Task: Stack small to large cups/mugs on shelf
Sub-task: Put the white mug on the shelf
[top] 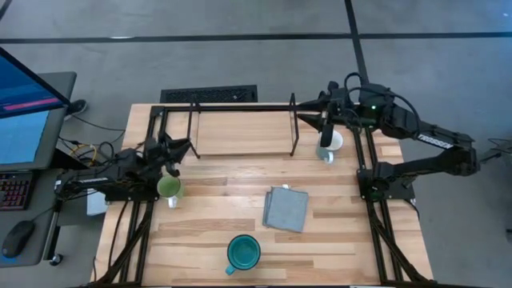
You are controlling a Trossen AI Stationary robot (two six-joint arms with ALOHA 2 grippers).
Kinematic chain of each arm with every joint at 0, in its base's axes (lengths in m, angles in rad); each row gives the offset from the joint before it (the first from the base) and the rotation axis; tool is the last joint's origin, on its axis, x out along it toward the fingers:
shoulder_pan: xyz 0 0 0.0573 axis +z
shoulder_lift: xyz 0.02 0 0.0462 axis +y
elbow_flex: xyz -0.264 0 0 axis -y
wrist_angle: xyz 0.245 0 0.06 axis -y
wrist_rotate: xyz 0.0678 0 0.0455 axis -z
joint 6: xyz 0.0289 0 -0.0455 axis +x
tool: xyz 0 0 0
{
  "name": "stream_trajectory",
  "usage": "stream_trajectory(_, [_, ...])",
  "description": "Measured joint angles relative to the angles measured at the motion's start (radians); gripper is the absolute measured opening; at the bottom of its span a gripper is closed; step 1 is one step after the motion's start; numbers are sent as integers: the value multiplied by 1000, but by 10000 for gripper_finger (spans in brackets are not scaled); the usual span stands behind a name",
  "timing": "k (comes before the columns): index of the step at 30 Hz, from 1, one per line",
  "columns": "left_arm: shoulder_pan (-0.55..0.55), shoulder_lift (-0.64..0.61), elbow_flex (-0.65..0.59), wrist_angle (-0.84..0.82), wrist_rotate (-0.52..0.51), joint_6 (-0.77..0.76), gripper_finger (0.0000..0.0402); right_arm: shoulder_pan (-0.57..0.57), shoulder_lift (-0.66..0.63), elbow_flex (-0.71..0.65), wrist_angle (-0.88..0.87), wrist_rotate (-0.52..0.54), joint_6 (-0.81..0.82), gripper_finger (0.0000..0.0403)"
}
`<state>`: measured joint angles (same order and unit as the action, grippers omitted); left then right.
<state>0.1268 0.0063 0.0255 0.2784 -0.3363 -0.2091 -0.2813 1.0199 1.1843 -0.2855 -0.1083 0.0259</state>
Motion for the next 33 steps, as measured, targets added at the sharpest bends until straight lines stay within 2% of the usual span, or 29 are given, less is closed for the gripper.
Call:
stream_trajectory(7, [0, 0, 1, 52, 44, 68, 98, 0, 16, 0, 2, 0, 0, 182])
stream_trajectory(33, [0, 0, 1, 49, 44, 70, 98, 131, 15, 0, 2, 0, 1, 182])
